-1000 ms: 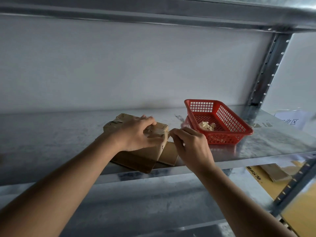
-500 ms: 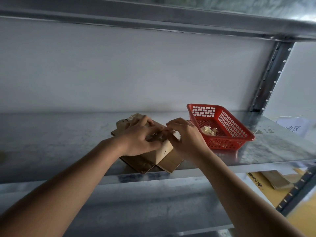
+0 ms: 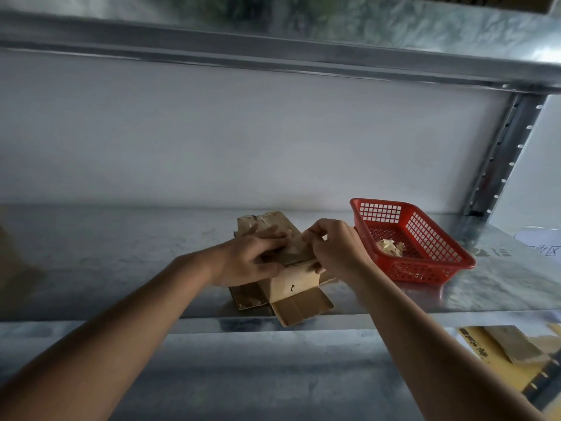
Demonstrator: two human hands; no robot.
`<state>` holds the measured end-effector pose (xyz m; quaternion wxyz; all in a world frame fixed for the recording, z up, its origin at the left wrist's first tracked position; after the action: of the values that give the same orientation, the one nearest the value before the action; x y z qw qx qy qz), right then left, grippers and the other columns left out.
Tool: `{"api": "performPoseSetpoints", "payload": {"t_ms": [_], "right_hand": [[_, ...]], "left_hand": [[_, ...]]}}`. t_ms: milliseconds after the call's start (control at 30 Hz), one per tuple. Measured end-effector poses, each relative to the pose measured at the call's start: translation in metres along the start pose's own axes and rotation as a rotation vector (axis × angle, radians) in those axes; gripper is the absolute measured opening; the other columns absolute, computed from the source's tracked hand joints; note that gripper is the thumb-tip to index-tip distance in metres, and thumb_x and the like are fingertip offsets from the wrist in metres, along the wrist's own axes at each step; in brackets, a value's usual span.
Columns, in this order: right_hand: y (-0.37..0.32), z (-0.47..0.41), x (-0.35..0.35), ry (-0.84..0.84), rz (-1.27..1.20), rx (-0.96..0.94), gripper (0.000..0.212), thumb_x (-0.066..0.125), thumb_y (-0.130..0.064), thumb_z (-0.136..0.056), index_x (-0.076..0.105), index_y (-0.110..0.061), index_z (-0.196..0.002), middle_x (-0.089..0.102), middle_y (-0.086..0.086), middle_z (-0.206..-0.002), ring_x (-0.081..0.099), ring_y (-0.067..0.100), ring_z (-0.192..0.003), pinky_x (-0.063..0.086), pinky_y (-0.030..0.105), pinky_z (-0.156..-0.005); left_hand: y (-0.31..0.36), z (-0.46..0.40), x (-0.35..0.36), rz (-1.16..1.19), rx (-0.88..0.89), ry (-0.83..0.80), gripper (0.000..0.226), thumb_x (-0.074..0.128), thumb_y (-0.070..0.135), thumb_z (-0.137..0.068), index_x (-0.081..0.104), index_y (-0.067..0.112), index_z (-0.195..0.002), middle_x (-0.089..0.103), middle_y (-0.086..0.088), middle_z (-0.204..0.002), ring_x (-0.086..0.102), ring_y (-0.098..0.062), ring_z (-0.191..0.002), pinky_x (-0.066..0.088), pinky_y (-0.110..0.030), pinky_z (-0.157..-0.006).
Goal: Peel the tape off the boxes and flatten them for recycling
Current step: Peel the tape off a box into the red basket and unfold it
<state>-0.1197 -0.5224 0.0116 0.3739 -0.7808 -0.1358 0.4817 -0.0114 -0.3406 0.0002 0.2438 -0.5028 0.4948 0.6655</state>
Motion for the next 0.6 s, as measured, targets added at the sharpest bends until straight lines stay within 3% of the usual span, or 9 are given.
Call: {"api": "performPoseSetpoints", "payload": {"t_ms": [67,167,267,333,400,500,600], "right_hand": [[-0.001,0.001,0.003,0.011,0.002,-0.002,0.009,0.064,-0.020,-0.101,0.071,-0.015,-0.104,0.063,0.003,-0.115,0.073,0.017,-0.056,0.058,0.026,-0.048],[-0.003,0.002,0.008,0.022,0.061,-0.019,0.007,0.063,-0.025,-0.102,0.069,-0.023,-0.098,0.071,-0.002,-0.100,0.072,0.017,-0.069,0.064,0.037,-0.067],[-0.011,0.003,0.018,0.006,0.040,-0.013,0.010,0.064,-0.024,-0.101,0.067,-0.024,-0.092,0.071,-0.003,-0.082,0.071,0.016,-0.061,0.064,0.037,-0.065],[-0.018,0.004,0.026,0.015,0.028,0.005,0.013,0.064,-0.023,-0.100,0.070,-0.020,-0.090,0.073,-0.001,-0.076,0.072,0.017,-0.060,0.064,0.040,-0.065],[-0.025,0.005,0.034,0.025,0.031,0.020,0.017,0.064,-0.022,-0.100,0.071,-0.020,-0.085,0.073,-0.001,-0.073,0.073,0.018,-0.063,0.064,0.043,-0.066],[-0.030,0.006,0.040,0.044,0.029,0.045,0.022,0.062,-0.019,-0.097,0.073,-0.016,-0.078,0.073,0.002,-0.071,0.072,0.024,-0.069,0.063,0.049,-0.068],[-0.028,0.005,0.037,0.112,-0.013,0.076,0.019,0.051,-0.018,-0.099,0.066,-0.012,-0.089,0.073,0.008,-0.073,0.074,0.026,-0.068,0.063,0.052,-0.065]], "left_hand": [[-0.006,0.003,-0.002,-0.006,0.001,0.052,0.077,0.054,0.058,-0.100,0.023,0.028,-0.164,0.004,0.025,-0.164,-0.012,-0.001,-0.153,0.003,-0.035,-0.126],[-0.013,0.008,-0.006,0.015,-0.099,0.140,0.093,0.053,0.070,-0.089,0.028,0.020,-0.163,0.012,0.021,-0.158,0.003,-0.006,-0.154,0.017,-0.028,-0.119],[-0.013,0.009,-0.006,0.119,-0.228,0.195,0.105,0.045,0.082,-0.074,0.036,0.020,-0.158,0.020,0.022,-0.149,0.015,-0.007,-0.147,0.025,-0.031,-0.114],[-0.008,0.009,-0.004,0.089,-0.259,0.248,0.111,0.042,0.095,-0.073,0.037,0.019,-0.154,0.020,0.014,-0.159,0.027,-0.014,-0.145,0.035,-0.033,-0.109],[-0.006,0.010,-0.001,-0.016,-0.289,0.222,0.129,0.035,0.102,-0.066,0.025,0.013,-0.159,0.009,0.004,-0.170,0.027,-0.021,-0.150,0.038,-0.039,-0.113],[-0.010,0.012,0.005,-0.181,-0.295,0.160,0.117,0.037,0.086,-0.086,-0.001,0.006,-0.164,-0.012,-0.006,-0.173,0.001,-0.024,-0.159,0.018,-0.042,-0.126],[-0.011,0.015,0.003,-0.312,-0.279,0.119,0.124,0.009,0.090,-0.075,-0.006,0.003,-0.163,-0.013,-0.012,-0.172,-0.008,-0.026,-0.159,-0.001,-0.036,-0.125]]}}
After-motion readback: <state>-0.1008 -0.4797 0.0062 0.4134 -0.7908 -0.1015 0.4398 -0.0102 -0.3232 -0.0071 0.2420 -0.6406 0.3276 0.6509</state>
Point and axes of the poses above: each hand's wrist, its own z-axis away from the middle knuckle, its own x-axis out of the palm, y = z × x, the point moved 2 cm from there along -z, towards the middle knuckle
